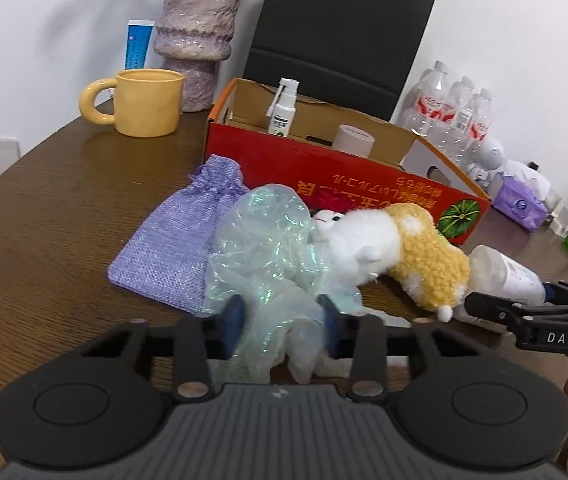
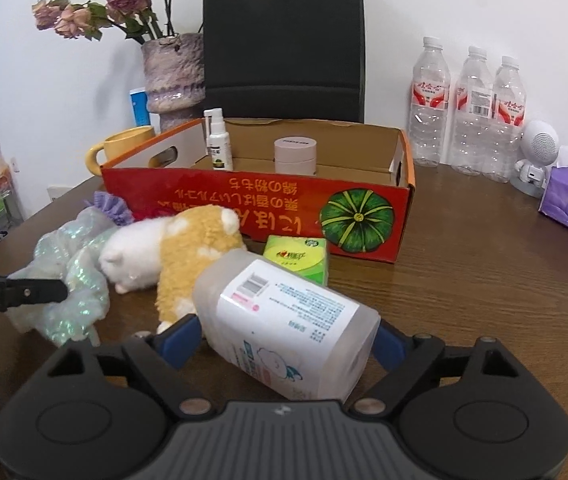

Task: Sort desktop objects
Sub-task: 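Grasp the clear plastic bag with the left tool while the right tool grasps the white container, then carry the clear bag and white container with both tools into the box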

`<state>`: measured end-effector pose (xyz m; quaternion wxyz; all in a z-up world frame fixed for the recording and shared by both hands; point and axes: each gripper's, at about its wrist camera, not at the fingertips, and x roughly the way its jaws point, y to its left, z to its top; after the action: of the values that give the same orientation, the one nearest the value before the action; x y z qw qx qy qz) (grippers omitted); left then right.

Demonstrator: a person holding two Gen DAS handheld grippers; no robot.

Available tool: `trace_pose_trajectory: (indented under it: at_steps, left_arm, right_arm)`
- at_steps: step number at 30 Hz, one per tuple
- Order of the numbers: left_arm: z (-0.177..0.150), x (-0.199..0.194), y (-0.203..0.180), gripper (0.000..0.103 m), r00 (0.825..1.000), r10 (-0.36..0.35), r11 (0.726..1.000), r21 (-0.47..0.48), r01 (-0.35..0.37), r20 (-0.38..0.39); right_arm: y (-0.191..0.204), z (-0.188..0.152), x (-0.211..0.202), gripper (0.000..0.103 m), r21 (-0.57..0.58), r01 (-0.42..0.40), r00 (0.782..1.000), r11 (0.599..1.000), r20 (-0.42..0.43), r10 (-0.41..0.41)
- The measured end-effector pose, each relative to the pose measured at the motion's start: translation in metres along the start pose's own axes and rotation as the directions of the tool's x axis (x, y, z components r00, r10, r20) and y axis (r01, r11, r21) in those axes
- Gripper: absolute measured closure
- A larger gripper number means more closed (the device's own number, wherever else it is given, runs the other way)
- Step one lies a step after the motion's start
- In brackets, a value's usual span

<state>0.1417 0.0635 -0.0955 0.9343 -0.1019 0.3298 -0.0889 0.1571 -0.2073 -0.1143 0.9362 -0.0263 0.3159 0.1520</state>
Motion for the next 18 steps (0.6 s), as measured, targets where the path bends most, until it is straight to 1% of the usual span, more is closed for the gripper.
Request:
trace_pose_trajectory:
  at_steps: [2,3,5,7,10,15,18]
  left_arm:
    - [-0.001,-0.002,-0.001,0.079,1.000,-0.014,1.000,0.006,0.014,0.004]
    - [-0.001,-0.003,-0.002,0.080,1.000,-0.021,1.000,0.009,0.021,0.006]
    - [-0.002,-0.005,-0.004,0.086,0.999,-0.035,0.999,0.014,0.034,0.014]
    - [-0.003,-0.009,-0.006,0.088,0.999,-0.046,0.999,0.022,0.046,0.028]
    - [-0.004,-0.020,-0.012,0.089,0.996,-0.051,0.998,0.039,0.048,0.072]
    - [-0.004,-0.047,-0.023,0.091,0.983,-0.076,0.996,0.058,0.068,0.164]
    - [0.002,-0.058,-0.026,0.091,0.979,-0.079,0.996,0.051,0.071,0.190]
  right_arm:
    - [0.002,-0.001,-0.002,0.014,-0.012,-0.003,1.000,1.000,0.000,0.003]
    - [0.003,-0.002,-0.004,0.015,-0.017,-0.004,1.000,1.000,0.003,0.004]
    - [0.005,-0.002,-0.009,0.015,-0.025,-0.002,1.000,1.000,0.022,0.003]
    - [0.007,-0.002,-0.015,0.015,-0.031,-0.001,0.999,1.000,0.042,0.003]
    - [0.009,-0.001,-0.022,0.015,-0.028,-0.002,0.998,1.000,0.065,0.004]
    - [0.009,0.003,-0.036,0.015,-0.016,-0.006,0.995,1.000,0.099,0.007]
    - [0.007,0.007,-0.043,0.015,0.006,-0.009,0.993,1.000,0.116,0.008]
